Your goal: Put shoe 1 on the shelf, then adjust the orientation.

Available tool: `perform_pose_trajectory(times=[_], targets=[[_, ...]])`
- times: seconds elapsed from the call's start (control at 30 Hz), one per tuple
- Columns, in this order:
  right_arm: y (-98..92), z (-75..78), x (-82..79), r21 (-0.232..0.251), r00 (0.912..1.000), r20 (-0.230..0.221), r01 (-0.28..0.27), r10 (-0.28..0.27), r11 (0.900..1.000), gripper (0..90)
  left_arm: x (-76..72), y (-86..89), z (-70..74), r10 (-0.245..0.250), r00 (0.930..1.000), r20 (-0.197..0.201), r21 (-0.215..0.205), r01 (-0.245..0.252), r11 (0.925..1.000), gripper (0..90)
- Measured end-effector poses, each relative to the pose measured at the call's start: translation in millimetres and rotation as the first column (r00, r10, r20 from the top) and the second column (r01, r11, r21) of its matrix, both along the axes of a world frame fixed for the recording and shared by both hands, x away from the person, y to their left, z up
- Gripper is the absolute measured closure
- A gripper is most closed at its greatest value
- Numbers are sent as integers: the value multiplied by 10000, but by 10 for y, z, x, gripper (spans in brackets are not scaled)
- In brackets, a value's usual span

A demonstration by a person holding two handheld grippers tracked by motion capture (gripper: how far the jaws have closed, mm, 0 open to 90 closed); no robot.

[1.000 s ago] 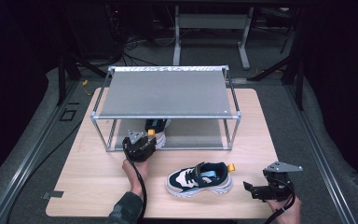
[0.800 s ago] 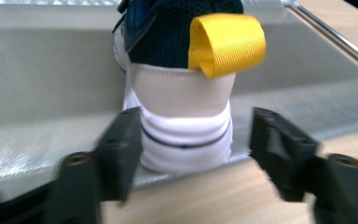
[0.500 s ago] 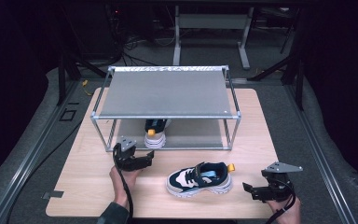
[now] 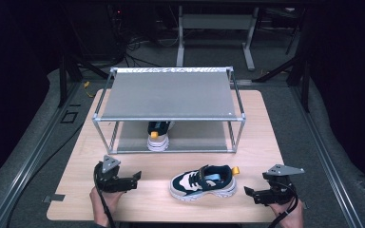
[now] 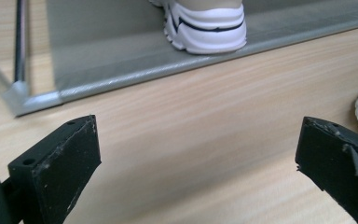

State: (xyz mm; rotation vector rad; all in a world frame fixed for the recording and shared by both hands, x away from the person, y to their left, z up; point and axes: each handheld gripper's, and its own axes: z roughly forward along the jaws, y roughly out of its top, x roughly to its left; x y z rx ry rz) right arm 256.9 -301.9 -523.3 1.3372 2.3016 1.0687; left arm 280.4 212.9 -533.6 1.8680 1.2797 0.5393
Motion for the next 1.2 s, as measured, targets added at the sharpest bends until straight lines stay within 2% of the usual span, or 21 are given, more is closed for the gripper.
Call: perform_pose_trajectory(times=[0.07,0.23,0.4,0.53,0.57,0.67,0.77,0.87,0.93,0.97,1.1,1.2], targets=[[11,22,4,-83,9998,-101,-152,151,9999,45,-63,52,14,55,10000,57,12,-55,10000,0],[62,38,20,-129,9996,37,-270,270,9996,44,-172,161,56,133,9998,173,107,-135,9999,0],[110,73,49,-294,9988,66,-482,484,9984,43,-197,227,53,126,9998,175,-36,-126,9999,0],[159,109,74,-213,9973,147,-712,715,9972,41,-211,233,46,-28,9999,130,-41,29,10000,0],[164,124,78,-348,9969,102,-770,774,9964,40,-216,232,39,-75,9999,138,-62,76,10000,0],[232,145,106,-305,9946,245,-1001,1009,9945,37,-226,230,11,-141,9999,86,-124,142,9998,0],[299,155,155,-373,9899,201,-1395,1403,9895,30,-239,228,-18,-199,9998,55,-179,200,9996,0],[353,152,191,-309,9838,177,-1780,1786,9835,18,-249,225,-29,-269,9996,19,-154,269,9995,0],[402,141,223,-201,9750,113,-2217,2219,9749,0,-251,226,-32,-282,9996,12,-132,282,9995,0],[428,138,229,-300,9732,116,-2291,2296,9729,0,-251,231,-34,-292,9996,7,-153,293,9995,0],[557,131,268,-390,9524,36,-3046,3049,9517,0,-258,240,-38,-320,9995,2,-175,320,9993,0],[633,125,319,-273,9371,59,-3488,3491,9368,0,-257,236,-45,-339,9994,10,-180,339,9993,0]])
